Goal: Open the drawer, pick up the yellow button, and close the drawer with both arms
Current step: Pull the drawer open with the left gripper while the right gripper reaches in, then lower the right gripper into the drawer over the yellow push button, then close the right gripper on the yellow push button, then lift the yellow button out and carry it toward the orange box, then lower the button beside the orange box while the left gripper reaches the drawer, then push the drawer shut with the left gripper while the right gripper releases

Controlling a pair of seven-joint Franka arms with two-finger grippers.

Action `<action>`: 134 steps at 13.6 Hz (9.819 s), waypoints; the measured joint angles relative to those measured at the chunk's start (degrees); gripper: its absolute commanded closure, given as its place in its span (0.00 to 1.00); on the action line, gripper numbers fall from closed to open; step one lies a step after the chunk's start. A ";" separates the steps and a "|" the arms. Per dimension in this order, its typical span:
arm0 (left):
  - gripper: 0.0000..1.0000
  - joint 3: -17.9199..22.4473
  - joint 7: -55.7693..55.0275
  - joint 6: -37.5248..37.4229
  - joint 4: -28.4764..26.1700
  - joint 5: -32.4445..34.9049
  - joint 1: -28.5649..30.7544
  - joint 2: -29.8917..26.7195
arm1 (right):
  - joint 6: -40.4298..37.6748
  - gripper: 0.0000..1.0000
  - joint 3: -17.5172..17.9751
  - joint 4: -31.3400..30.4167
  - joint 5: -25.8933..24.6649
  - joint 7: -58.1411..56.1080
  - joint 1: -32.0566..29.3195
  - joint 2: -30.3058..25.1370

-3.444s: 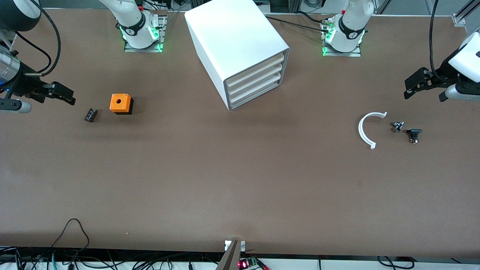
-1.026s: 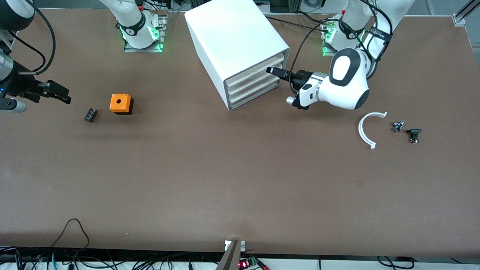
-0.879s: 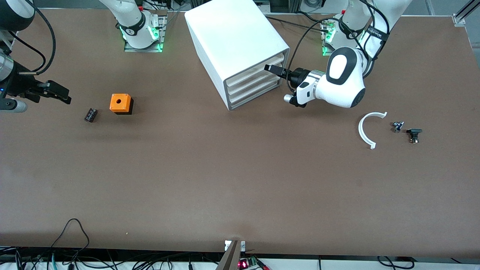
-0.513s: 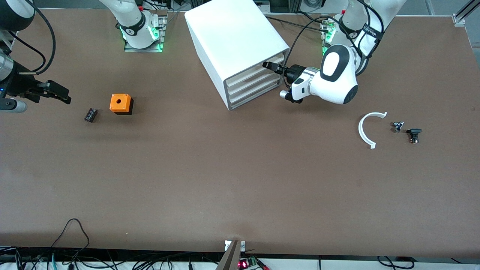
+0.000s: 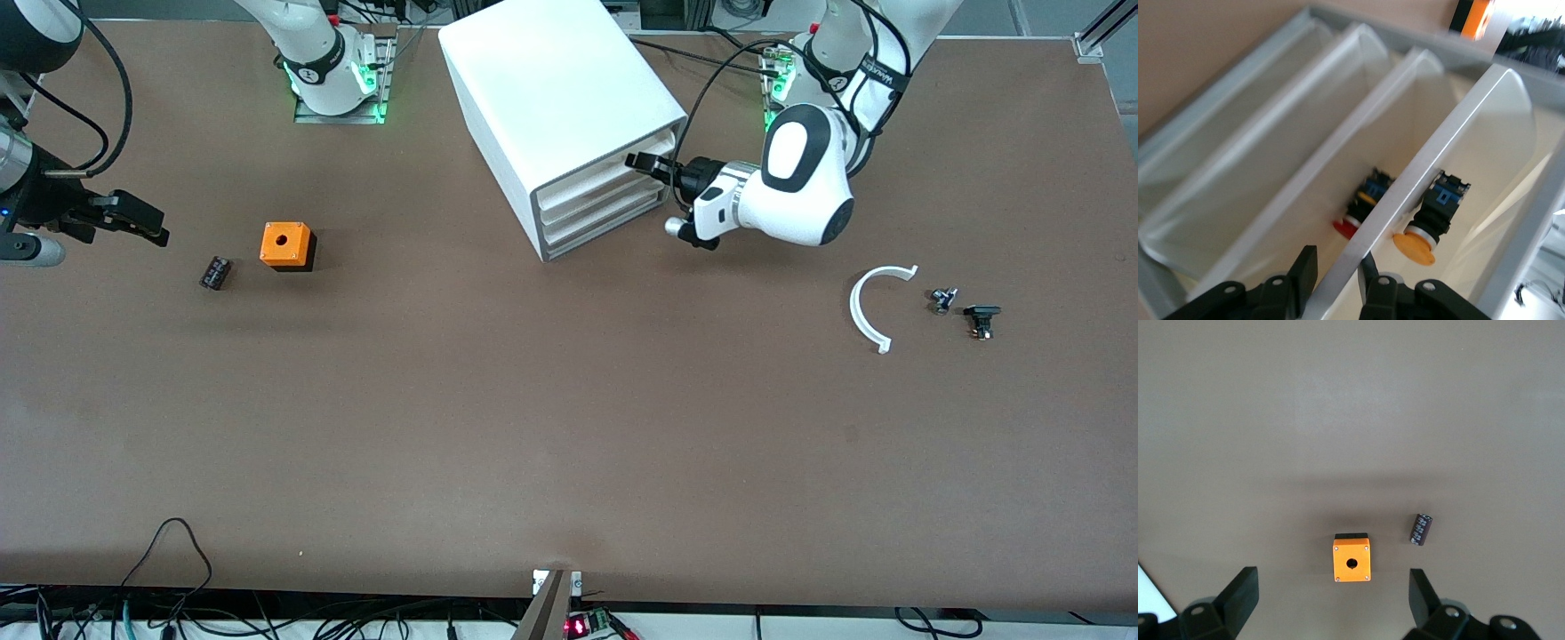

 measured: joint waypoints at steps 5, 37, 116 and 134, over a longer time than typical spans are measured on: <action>0.01 9.08 1.79 0.91 3.26 0.01 3.06 -0.33 | -0.06 0.00 0.00 0.00 0.00 0.00 0.00 0.00; 0.00 21.25 -25.47 -11.98 28.04 60.74 1.13 -18.12 | 11.58 0.00 7.39 24.26 3.59 -24.53 35.93 26.98; 0.00 10.89 -65.49 22.45 7.46 56.99 -4.60 -10.07 | 40.19 0.81 -4.76 -22.78 -3.42 -10.50 6.31 19.69; 0.00 -5.31 -79.34 28.72 1.30 57.01 -11.69 -6.49 | 27.68 0.00 1.88 -12.61 -0.43 -8.74 2.19 18.34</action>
